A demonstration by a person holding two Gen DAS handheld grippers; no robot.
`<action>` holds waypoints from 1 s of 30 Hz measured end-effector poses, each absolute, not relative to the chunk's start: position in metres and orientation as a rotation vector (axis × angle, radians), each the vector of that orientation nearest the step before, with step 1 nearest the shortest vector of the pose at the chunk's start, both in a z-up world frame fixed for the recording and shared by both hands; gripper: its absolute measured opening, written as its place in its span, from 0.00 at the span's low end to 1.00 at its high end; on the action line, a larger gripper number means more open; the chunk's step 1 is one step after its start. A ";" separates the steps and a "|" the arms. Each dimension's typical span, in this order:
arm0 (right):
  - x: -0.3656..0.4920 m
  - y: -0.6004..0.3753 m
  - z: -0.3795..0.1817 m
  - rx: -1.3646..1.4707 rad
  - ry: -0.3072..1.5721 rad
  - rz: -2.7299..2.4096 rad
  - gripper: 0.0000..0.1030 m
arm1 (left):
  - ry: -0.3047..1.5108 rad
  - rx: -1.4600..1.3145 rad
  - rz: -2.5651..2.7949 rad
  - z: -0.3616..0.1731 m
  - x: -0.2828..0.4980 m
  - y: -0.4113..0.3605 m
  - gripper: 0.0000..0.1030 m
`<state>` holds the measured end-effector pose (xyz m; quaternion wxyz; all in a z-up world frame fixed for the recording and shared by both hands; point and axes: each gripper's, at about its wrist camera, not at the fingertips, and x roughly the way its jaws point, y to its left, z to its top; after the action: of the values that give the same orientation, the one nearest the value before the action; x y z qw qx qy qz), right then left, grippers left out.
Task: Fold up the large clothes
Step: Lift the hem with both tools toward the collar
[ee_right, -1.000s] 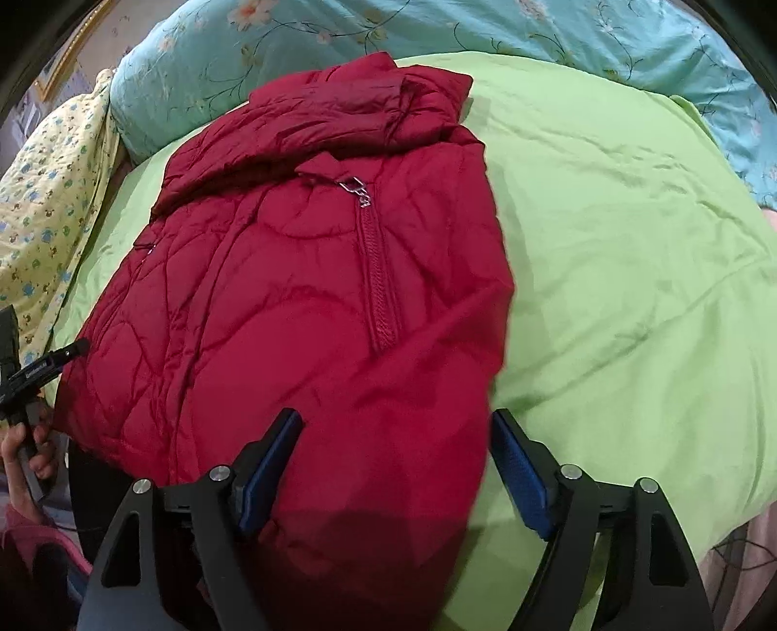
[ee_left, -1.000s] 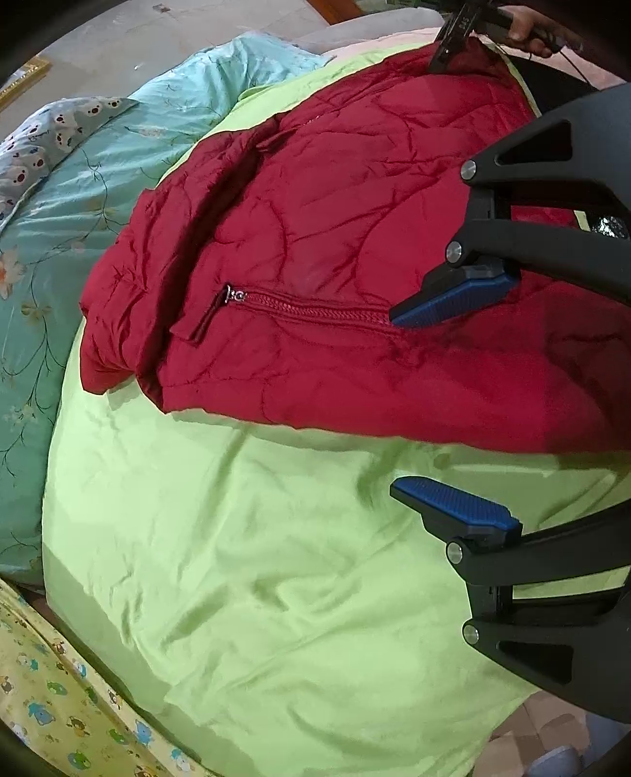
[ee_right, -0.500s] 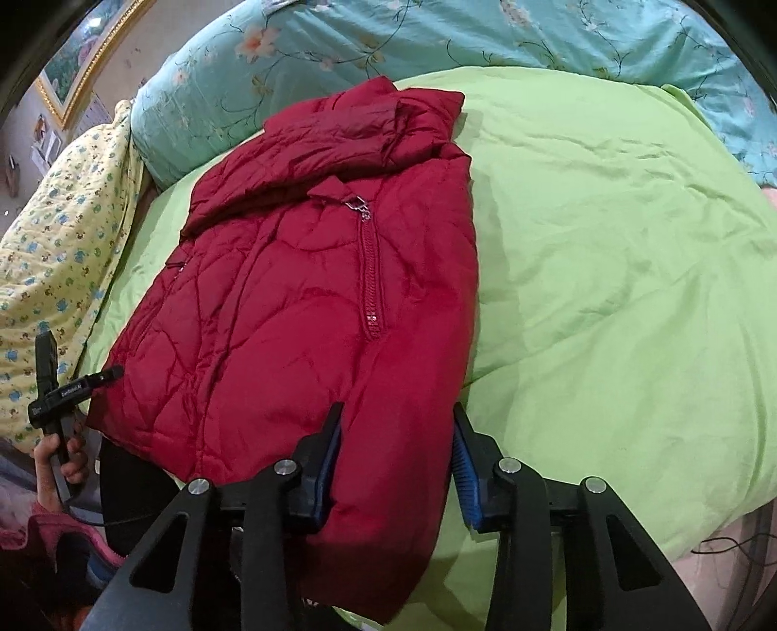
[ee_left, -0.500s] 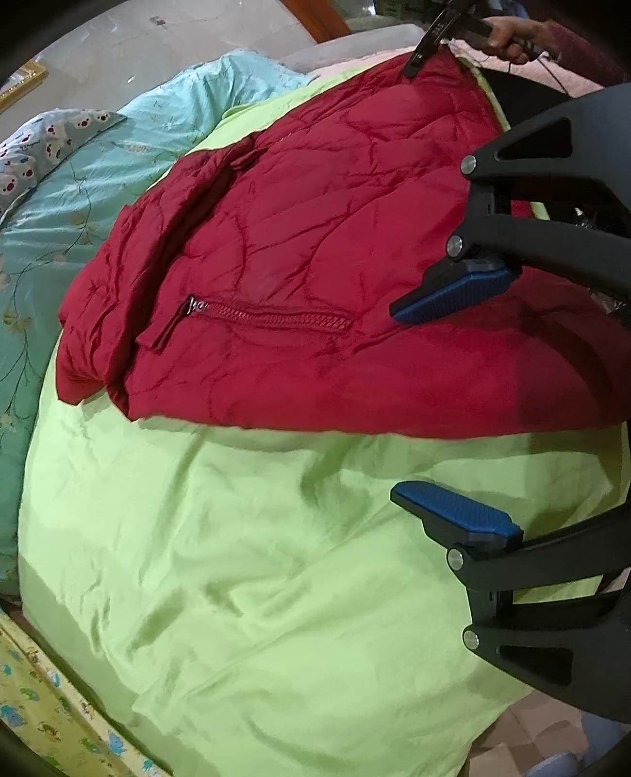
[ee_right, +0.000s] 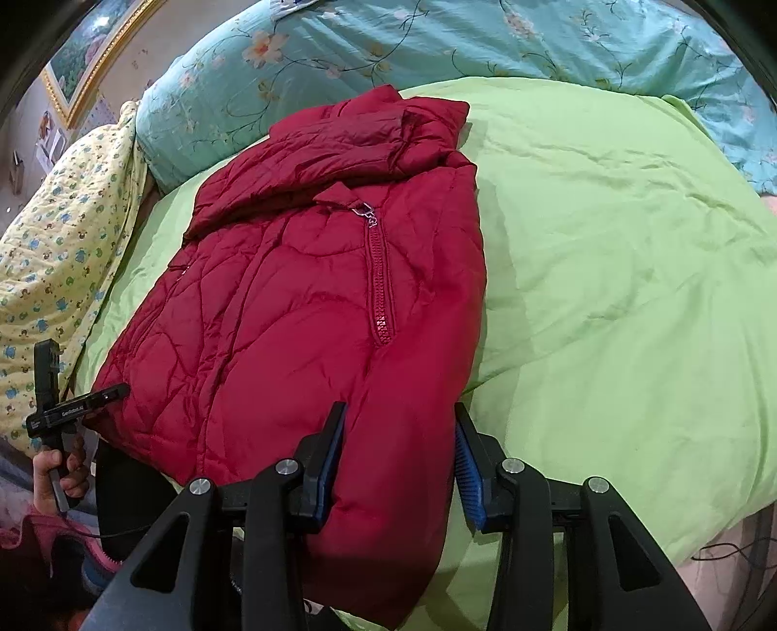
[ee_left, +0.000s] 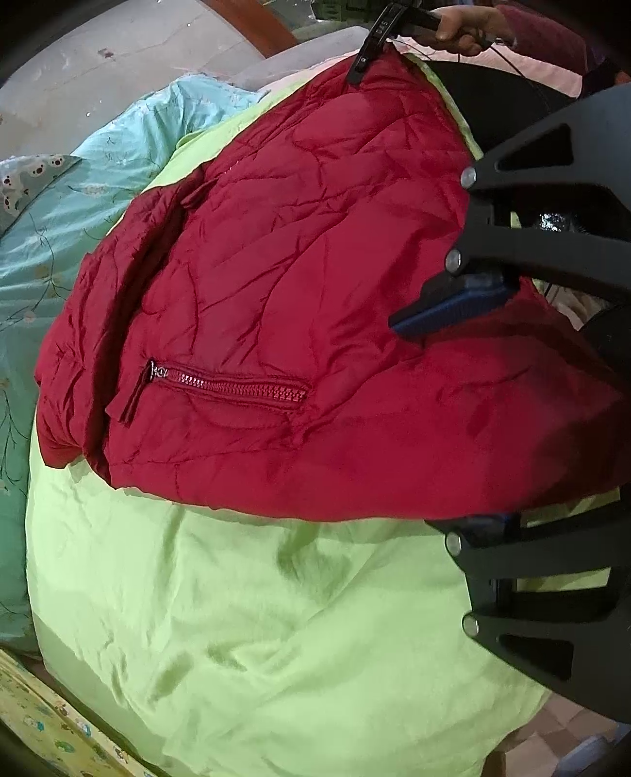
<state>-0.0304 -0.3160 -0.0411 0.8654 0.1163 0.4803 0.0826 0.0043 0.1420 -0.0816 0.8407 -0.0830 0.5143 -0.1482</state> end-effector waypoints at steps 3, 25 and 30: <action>-0.030 -0.315 -0.042 0.242 1.007 0.173 0.42 | 1.079 -0.184 -0.330 -0.081 0.001 0.142 0.43; -0.043 -0.333 0.010 0.409 0.820 0.356 0.21 | 0.851 -0.330 -0.454 -0.006 -0.011 0.171 0.16; -0.027 -0.349 0.018 0.503 0.743 0.375 0.21 | 0.797 -0.404 -0.440 0.008 0.013 0.181 0.16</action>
<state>-0.0268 -0.3486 0.0177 0.8841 0.2415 0.3571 0.1802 0.0130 0.1814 0.0078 0.8784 -0.1940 0.3824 -0.2109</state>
